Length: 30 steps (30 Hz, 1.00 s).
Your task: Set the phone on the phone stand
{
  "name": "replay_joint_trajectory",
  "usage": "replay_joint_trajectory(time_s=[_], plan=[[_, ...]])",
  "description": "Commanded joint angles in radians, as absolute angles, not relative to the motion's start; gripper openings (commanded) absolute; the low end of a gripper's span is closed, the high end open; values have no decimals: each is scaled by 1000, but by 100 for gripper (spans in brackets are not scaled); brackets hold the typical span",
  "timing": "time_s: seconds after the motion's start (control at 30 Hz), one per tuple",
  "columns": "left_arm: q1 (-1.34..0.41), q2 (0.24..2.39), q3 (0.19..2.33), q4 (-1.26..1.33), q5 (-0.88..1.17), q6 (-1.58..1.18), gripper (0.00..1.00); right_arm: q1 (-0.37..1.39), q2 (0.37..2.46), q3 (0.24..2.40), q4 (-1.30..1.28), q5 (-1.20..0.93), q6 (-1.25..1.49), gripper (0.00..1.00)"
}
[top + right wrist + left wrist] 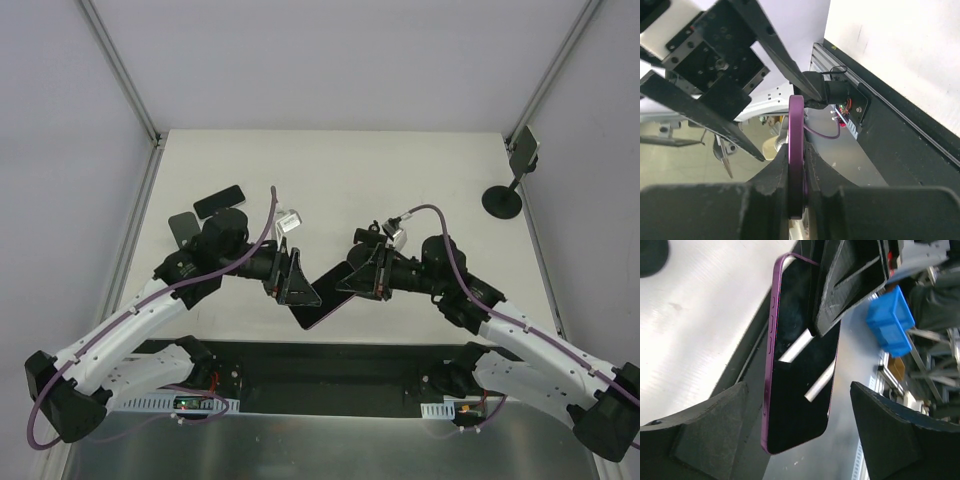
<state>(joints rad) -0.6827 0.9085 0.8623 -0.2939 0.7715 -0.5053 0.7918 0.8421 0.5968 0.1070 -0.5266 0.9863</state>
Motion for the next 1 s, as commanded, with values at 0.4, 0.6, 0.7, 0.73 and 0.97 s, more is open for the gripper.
replay_joint_trajectory(time_s=[0.4, 0.6, 0.7, 0.73, 0.97], plan=[[-716, 925, 804, -110, 1074, -534, 29, 845, 902, 787, 115, -672, 646, 1], [-716, 875, 819, -104, 1083, -529, 0, 925, 930, 845, 13, -586, 537, 1], [-718, 794, 812, -101, 981, -532, 0, 954, 945, 862, -57, -534, 491, 50], [-716, 766, 805, -97, 907, -541, 0, 959, 946, 853, -61, -517, 491, 58], [-716, 499, 718, -3, 593, -607, 0, 1094, 911, 730, 226, -292, 500, 84]])
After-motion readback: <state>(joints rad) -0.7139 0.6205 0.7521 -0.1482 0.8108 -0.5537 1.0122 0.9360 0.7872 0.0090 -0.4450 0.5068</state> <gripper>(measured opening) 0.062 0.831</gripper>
